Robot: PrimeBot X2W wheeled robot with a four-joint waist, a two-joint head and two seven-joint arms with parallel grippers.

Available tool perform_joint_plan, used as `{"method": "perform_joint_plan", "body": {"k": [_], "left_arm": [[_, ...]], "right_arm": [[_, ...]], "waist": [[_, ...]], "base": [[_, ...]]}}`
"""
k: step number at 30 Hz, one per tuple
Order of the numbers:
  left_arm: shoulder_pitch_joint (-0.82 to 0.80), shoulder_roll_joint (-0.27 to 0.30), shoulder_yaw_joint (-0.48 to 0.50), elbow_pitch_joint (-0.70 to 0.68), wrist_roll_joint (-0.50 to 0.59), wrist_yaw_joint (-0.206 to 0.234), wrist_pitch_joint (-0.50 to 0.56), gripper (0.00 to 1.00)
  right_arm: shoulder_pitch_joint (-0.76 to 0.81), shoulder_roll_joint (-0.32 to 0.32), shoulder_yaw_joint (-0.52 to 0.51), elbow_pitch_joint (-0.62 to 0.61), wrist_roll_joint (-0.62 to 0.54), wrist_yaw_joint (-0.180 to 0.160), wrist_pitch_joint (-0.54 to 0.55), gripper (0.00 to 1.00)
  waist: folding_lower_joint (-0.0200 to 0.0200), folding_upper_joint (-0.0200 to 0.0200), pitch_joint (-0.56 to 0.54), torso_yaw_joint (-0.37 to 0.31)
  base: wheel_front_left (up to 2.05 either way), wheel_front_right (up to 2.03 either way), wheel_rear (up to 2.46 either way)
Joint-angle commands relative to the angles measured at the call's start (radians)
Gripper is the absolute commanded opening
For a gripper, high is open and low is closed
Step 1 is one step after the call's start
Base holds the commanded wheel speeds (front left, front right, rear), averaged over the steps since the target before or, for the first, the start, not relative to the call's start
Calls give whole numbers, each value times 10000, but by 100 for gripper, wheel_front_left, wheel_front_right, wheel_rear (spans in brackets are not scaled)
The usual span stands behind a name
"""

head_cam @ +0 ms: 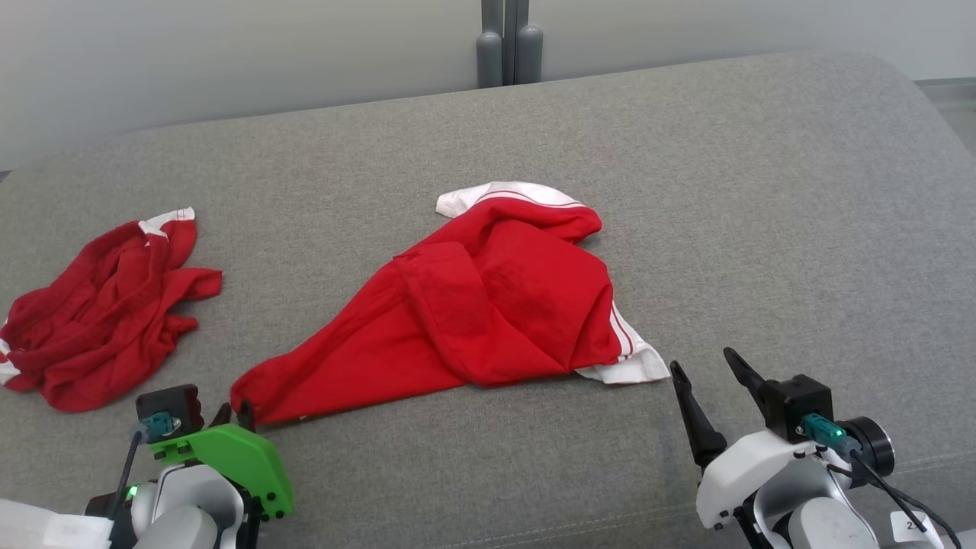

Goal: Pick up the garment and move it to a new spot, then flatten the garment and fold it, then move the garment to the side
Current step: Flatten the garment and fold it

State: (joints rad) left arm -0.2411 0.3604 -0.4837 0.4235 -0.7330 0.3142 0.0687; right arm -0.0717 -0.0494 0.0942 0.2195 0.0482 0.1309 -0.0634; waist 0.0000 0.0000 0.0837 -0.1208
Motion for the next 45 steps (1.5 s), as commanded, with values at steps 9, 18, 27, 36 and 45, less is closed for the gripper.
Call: {"method": "perform_joint_plan", "body": {"k": [9, 18, 27, 36, 45], "left_arm": [[67, 440, 470, -1012, -273, 390, 145, 100], [-1957, -192, -765, -1830, 79, 141, 2076, 100], [-3349, -792, -1444, -1288, 538, 311, 2905, 100], [-3928, -481, -1906, -422, 1174, 880, 3721, 100], [-3716, -451, -1771, -276, 828, 979, 4020, 43]], "right_arm": [[171, -20, -123, 22, 84, -3, -57, 100], [71, -20, -168, -43, 121, -3, -96, 100], [-121, -19, -109, 107, 272, -3, -268, 100], [-196, -14, -111, 285, 339, -3, -464, 100], [-254, -19, -21, 420, 386, -3, -548, 100]], "waist": [[0, 0, -142, -112], [0, 0, 124, -605], [0, 0, 595, -1367], [0, 0, 822, -1796], [0, 0, 844, -1730]], "base": [[0, 0, 0], [0, 0, 0], [0, 0, 0], [0, 0, 0], [0, 0, 0]]}}
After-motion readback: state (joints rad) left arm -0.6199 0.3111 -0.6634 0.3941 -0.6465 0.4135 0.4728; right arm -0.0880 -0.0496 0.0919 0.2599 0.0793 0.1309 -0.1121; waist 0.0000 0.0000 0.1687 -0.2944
